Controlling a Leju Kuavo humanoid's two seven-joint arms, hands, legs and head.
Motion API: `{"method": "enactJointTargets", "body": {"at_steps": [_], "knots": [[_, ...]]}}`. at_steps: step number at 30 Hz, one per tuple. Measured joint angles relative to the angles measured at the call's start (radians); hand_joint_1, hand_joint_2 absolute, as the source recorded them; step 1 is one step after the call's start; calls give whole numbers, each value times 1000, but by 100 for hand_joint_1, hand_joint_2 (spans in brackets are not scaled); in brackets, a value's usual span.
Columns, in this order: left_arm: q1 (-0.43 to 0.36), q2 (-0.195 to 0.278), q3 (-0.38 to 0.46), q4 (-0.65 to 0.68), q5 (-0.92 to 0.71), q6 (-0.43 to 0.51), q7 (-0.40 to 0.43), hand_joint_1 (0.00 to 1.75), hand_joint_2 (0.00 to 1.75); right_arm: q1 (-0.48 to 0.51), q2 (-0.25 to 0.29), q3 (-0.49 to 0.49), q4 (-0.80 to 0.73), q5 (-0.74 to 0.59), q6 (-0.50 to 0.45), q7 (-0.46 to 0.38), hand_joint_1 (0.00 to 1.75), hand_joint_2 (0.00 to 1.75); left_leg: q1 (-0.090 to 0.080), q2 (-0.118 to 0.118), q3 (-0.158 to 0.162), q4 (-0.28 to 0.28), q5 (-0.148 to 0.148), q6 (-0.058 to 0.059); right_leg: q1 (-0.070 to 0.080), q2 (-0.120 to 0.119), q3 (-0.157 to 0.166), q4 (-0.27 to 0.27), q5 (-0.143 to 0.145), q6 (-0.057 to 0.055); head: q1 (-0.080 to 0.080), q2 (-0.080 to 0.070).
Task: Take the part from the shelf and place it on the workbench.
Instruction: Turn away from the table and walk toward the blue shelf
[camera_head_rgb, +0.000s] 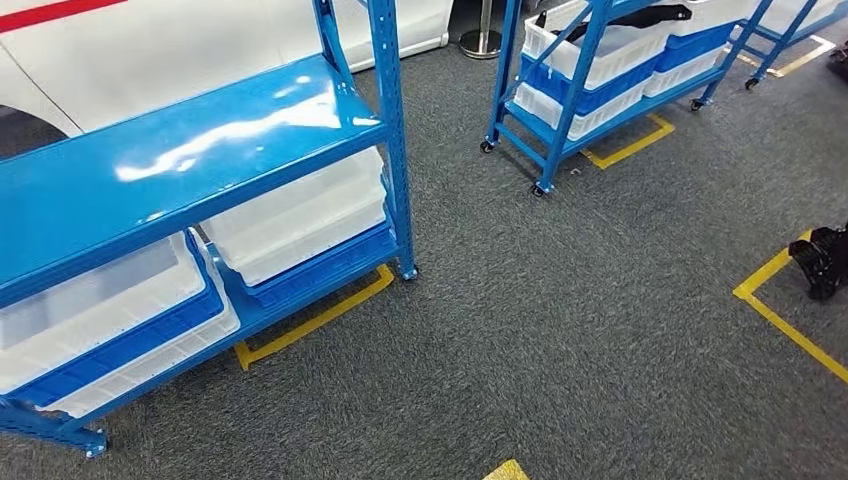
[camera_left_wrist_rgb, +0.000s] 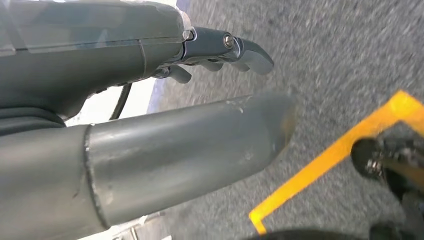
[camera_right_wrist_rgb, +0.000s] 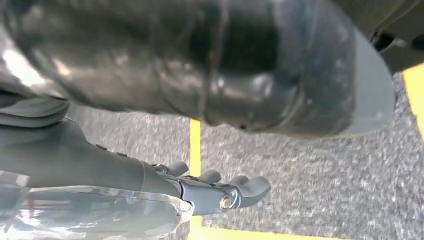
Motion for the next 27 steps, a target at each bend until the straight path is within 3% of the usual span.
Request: {"method": "enactJointTargets", "body": {"at_steps": [1, 3, 5, 6, 7, 8, 10, 12, 13, 14, 15, 17, 19, 20, 21, 22, 24, 26, 27], "knots": [[1, -1, 0, 0, 0, 0, 1, 0, 0, 0, 0, 0, 0, 0, 0, 0, 0, 87, 0, 22, -8, 19, -12, -4, -1, -13, 3, -5, 2, -7, 0, 0], [-1, -2, 0, 0, -1, -1, 3, 0, 0, 4, 0, 0, 0, 1, 0, 0, 0, 175, -2, 87, -55, 116, -66, -11, 1, -42, 7, -11, 2, -18, -1, 0], [-3, -2, 0, 0, -2, -1, 7, 0, 0, 7, 0, 0, 0, 2, 0, 0, 0, 175, -1, 117, -120, 242, -118, -17, 6, -73, 8, -12, -1, -22, -1, 0], [-3, -2, 0, 0, -2, -2, 8, 0, 0, 7, 0, 0, 0, 3, 0, 0, 0, 175, -1, 120, -136, 272, -121, -17, 7, -88, 10, -11, -4, -23, -1, 0], [-2, -2, 0, 0, -2, -3, 10, 0, 0, 6, 0, 0, 0, 4, 0, 0, 0, 175, -1, 122, -133, 264, -103, -15, 9, -101, 13, -11, -7, -23, -1, 0], [0, -2, 0, 0, -3, -3, 12, 0, 0, 5, 0, 0, 0, 5, 0, 0, 0, 175, -2, 128, -110, 217, -69, -12, 10, -114, 18, -11, -10, -22, -1, 0], [0, -2, 0, 0, -4, -5, 15, 0, 0, 4, 1, 0, 0, 8, 1, 0, 0, 175, -11, 173, -41, 79, -5, 3, 13, -136, 29, -12, -18, -17, -1, 0], [-3, -2, 0, 0, -5, -5, 16, 0, 0, 4, 2, 0, 0, 9, 3, 0, 0, 175, -23, 210, -8, 6, 13, 20, 16, -156, 36, -14, -25, -8, -1, 0], [-3, -2, 0, 0, -5, -5, 17, 0, 0, 2, 2, 0, 0, 10, 4, 0, 0, 175, -27, 211, -7, 1, 8, 26, 18, -167, 40, -17, -26, -4, -1, 0], [-3, -2, 0, 0, -5, -5, 17, 0, 0, -1, 2, 0, 0, 11, 5, 0, 0, 175, -27, 196, -6, -4, 10, 31, 18, -178, 47, -21, -28, 1, -1, 0], [-2, -2, 0, 0, -5, -5, 18, 0, 0, -4, 2, 0, -1, 12, 5, 0, 0, 175, -24, 183, -1, -13, 14, 36, 18, -177, 55, -21, -32, 7, 0, 0], [-2, -4, 0, 0, -7, -5, 20, 0, 0, -5, 2, 0, -2, 13, 6, 0, 0, 175, -16, 157, 14, -31, 23, 47, 17, -131, 44, 22, -65, 14, 0, 0], [-4, -5, 0, 0, -8, -5, 21, 0, 0, -1, 2, -1, -2, 12, 8, -2, 0, 175, -12, 133, 19, -37, 26, 53, 16, -70, -17, 141, -124, 16, 0, 0], [-5, -5, 0, 0, -8, -5, 22, 0, 0, -2, 2, -1, -2, 12, 9, -4, 0, 175, -12, 121, 18, -37, 26, 54, 16, -57, -52, 202, -145, 16, 1, 0], [-5, -5, 0, 0, -9, -5, 23, 0, 0, -4, 2, -1, -2, 12, 10, -6, 0, 131, -13, 107, 19, -35, 25, 55, 17, -52, -77, 242, -150, 16, 1, 0], [-5, -5, 0, 0, -9, -5, 24, 0, 0, -6, 1, -2, -2, 13, 9, -8, 0, 87, -13, 93, 21, -34, 24, 54, 17, -51, -87, 247, -133, 16, 1, 0], [-4, -6, 0, 0, -9, -5, 27, 0, 0, -7, 1, -1, -2, 17, 1, -9, 0, 0, -12, 62, 26, -27, 18, 51, 14, -38, -55, 148, -49, 14, 1, 0], [-5, -8, 0, 0, -7, -2, 32, 0, 0, -2, 0, -2, -1, 13, -10, -11, 0, 0, -12, 34, 23, -15, 10, 43, 10, 3, -13, 36, 7, 10, 1, 0], [-5, -8, 0, 0, -5, 0, 34, 0, 0, 0, 0, -4, -1, 8, -12, -12, 0, 0, -12, 24, 19, -10, 8, 37, 10, 20, -6, 9, 13, 8, 1, 0]]}}
